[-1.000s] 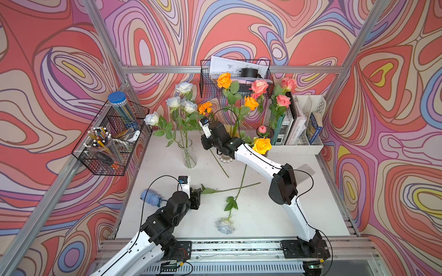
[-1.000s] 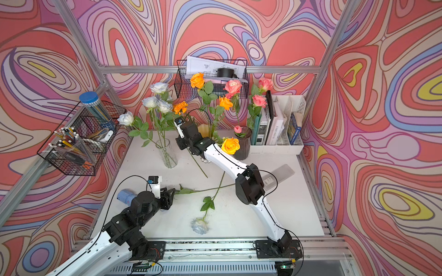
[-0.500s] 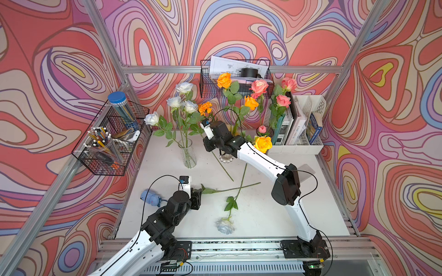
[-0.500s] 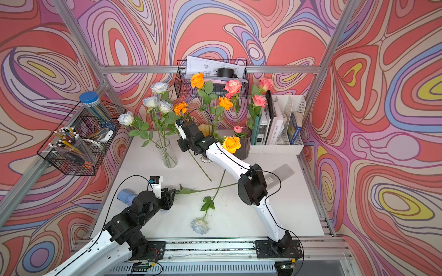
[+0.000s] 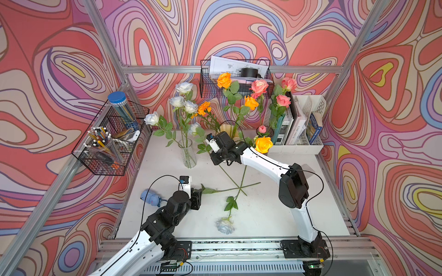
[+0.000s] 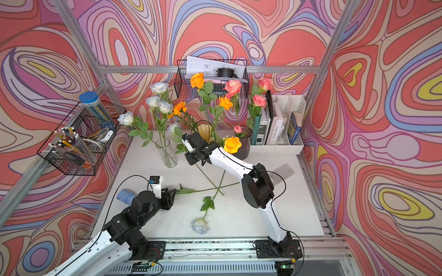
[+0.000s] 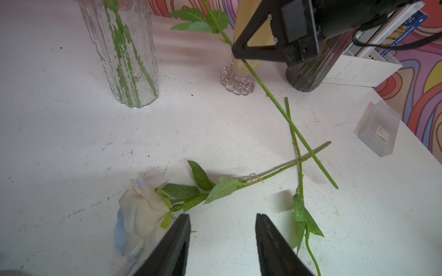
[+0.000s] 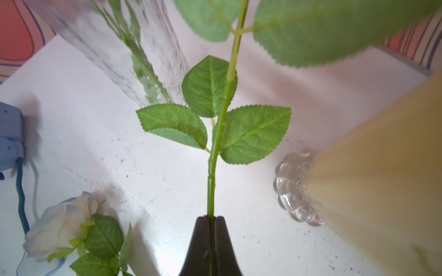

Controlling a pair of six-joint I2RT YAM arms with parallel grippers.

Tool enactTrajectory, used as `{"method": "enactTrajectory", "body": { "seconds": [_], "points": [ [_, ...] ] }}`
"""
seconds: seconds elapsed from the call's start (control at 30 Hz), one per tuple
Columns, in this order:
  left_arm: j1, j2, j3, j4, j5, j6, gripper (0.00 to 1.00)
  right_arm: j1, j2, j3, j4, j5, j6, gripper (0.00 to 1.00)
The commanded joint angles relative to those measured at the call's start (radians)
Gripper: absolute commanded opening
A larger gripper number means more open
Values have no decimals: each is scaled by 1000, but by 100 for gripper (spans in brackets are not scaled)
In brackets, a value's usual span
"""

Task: Arrange the flowers in different vases according to their colors
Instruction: Insert the flower into the vase.

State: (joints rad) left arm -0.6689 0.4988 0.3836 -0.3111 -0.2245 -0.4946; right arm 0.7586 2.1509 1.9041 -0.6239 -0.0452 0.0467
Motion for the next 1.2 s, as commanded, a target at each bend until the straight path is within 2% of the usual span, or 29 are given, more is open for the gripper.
{"method": "enactTrajectory", "body": {
  "seconds": [0.0, 0.1, 0.33, 0.57, 0.67, 0.8, 0.97, 1.17],
  "points": [
    [0, -19, -11, -8, 13, 1, 51, -6, -117, -69, -15, 10, 13, 0],
    [0, -25, -15, -10, 13, -1, 50, -5, -210, -174, -7, 3, 29, 0],
    [0, -32, -20, -11, 1, -2, 51, 3, -445, -409, -22, -170, 79, 0],
    [0, -34, -28, 2, -9, 1, 51, 82, -630, -518, 52, -306, 74, 0],
    [0, -21, -20, 2, -7, 4, 51, 89, -651, -472, 123, -389, 64, 0],
    [0, -26, -16, -3, -9, 4, 50, 90, -609, -319, 160, -487, 40, 0],
    [0, -42, -47, 6, -3, -2, 51, 89, -560, -128, 278, -463, -5, 0],
    [0, -1, -81, 25, 16, -7, 51, 88, -320, 129, 576, -397, 7, 0]
  ]
}}
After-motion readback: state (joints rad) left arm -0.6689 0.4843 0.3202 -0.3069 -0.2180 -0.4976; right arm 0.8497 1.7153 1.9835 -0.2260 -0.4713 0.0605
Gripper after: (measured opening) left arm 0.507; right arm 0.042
